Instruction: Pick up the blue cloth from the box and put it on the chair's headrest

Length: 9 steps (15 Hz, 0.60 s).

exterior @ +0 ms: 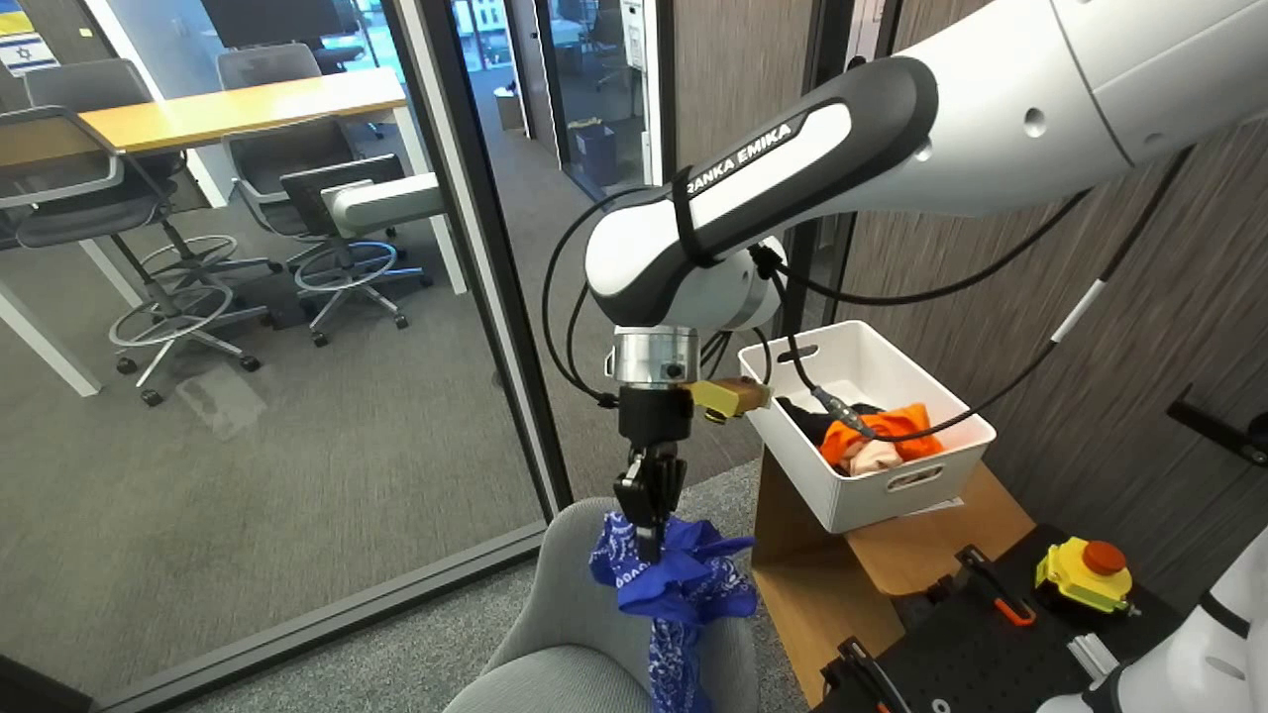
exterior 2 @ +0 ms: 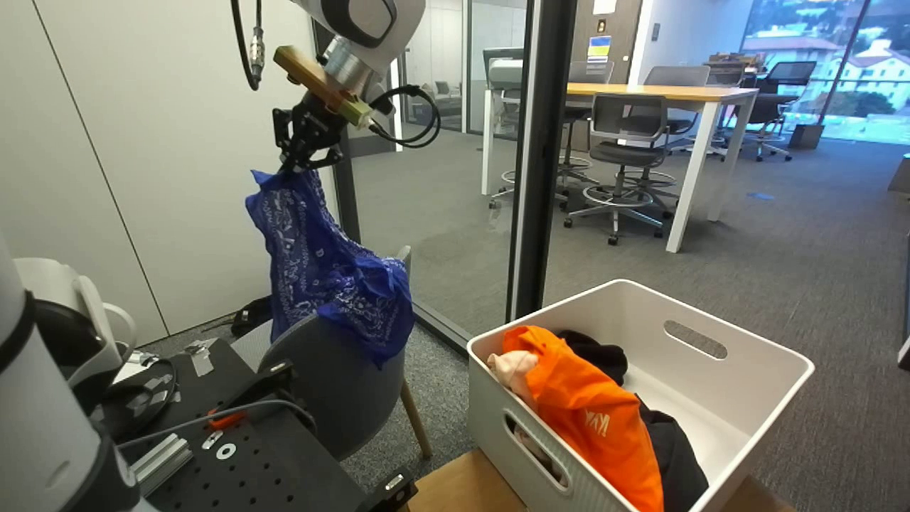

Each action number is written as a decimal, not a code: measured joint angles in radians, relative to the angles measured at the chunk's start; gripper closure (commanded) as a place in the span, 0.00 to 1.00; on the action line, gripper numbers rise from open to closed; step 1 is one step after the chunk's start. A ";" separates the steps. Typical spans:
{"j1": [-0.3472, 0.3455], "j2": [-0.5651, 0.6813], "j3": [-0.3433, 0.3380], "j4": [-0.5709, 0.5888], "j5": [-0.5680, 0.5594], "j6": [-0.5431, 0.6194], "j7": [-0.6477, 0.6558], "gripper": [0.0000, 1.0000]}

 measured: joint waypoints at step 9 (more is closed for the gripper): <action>-0.081 0.036 -0.017 -0.014 -0.034 -0.001 -0.140 0.93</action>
